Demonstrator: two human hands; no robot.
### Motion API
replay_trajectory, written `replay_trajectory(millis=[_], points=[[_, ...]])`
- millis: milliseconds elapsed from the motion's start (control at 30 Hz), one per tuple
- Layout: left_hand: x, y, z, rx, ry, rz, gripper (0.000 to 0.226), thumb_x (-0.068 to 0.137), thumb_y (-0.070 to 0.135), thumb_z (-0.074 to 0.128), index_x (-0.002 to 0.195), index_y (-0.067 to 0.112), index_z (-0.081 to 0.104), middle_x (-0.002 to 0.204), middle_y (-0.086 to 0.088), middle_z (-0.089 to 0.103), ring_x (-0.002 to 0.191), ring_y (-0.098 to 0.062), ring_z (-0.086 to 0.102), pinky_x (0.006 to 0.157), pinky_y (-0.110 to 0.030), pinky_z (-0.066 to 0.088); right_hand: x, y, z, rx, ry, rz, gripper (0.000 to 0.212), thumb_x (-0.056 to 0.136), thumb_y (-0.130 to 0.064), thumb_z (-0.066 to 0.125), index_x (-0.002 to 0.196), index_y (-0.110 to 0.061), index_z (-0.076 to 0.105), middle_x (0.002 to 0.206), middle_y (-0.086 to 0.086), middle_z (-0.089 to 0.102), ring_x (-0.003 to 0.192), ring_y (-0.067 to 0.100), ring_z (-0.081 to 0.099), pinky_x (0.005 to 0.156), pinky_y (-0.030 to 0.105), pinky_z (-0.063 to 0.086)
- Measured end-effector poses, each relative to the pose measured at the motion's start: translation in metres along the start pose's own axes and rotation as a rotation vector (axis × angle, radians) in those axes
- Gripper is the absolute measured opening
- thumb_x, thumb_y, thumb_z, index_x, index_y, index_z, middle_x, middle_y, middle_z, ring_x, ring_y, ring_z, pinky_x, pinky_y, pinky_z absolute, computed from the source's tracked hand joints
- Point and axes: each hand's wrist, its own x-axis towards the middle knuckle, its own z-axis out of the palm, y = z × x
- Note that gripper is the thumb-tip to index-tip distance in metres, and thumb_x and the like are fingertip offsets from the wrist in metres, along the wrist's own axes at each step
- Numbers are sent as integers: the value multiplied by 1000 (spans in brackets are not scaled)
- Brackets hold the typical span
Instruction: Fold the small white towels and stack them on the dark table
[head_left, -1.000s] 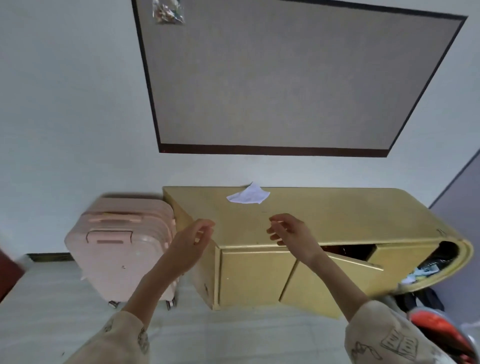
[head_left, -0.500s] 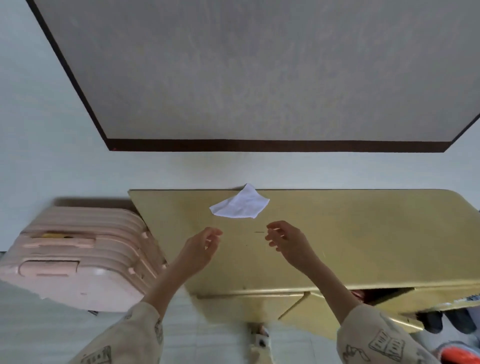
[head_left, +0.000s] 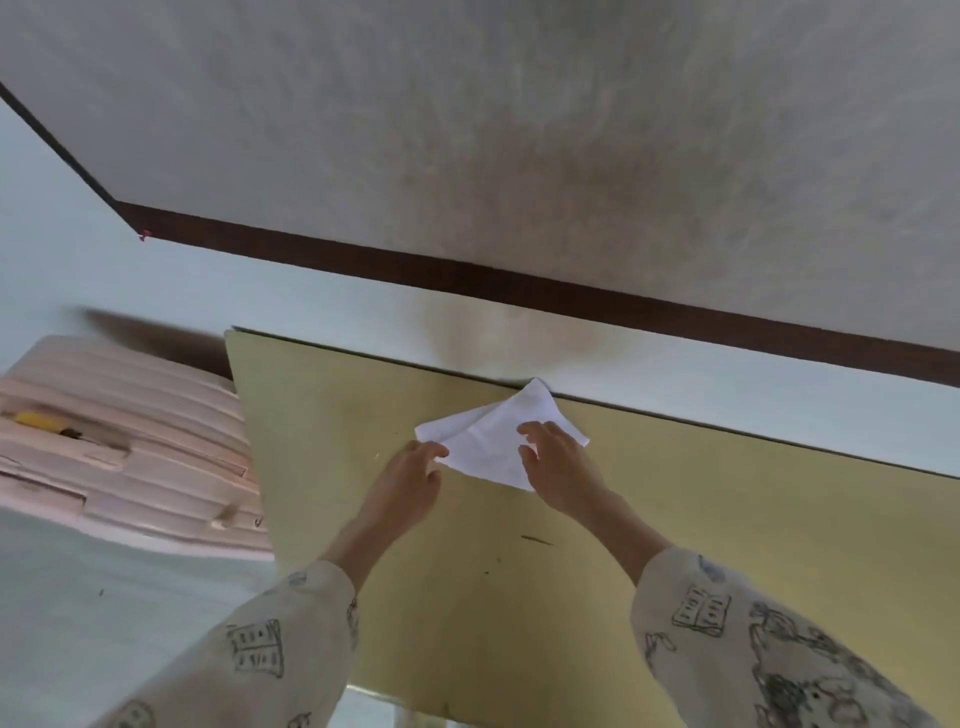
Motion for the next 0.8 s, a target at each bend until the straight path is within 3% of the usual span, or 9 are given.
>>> replay_trajectory(millis=[167,300,467,600,700,800], points=[[47,-10,25,154,98,10,41,90,15,52,131,16,47,132,-3,50,124,-24,38,101,-32,34,50,4,29,-282,-4,-138,48,96,-7,35,144,-15,28,152,0,26,142,21,15,108,36,25],[64,-16,37,254,54,-49,29,89,22,52,118,20,53,119,-1,52,114,-22,39,92,-31,29,71,7,43,-432,-15,-268,55,94,-6,37,146,-18,23,154,-2,18,145,21,-1,116,45,2],[64,-11,27,217,64,29,17,92,23,48,104,21,59,109,5,59,108,-15,48,95,-31,19,78,4,43,-554,-68,-387,32,93,-19,46,124,-17,54,139,5,38,139,22,18,116,47,-6],[48,-6,-8,135,121,206,10,92,22,50,96,15,56,97,8,65,92,-12,61,105,-28,10,65,-7,17,-539,-83,-423,28,95,-26,44,119,-15,55,134,2,44,135,18,27,115,44,-10],[37,8,-43,165,175,316,11,91,22,54,93,12,57,90,5,66,82,-16,62,102,-29,19,47,-15,-19,-453,-41,-381,25,96,-32,43,110,-17,58,125,-1,53,129,14,38,117,40,-7],[34,23,-74,154,148,403,13,88,21,59,89,8,61,88,1,64,74,-20,59,88,-32,39,24,-7,-53,-419,42,-312,29,96,-36,44,107,-16,62,117,-1,59,121,15,46,117,36,2]])
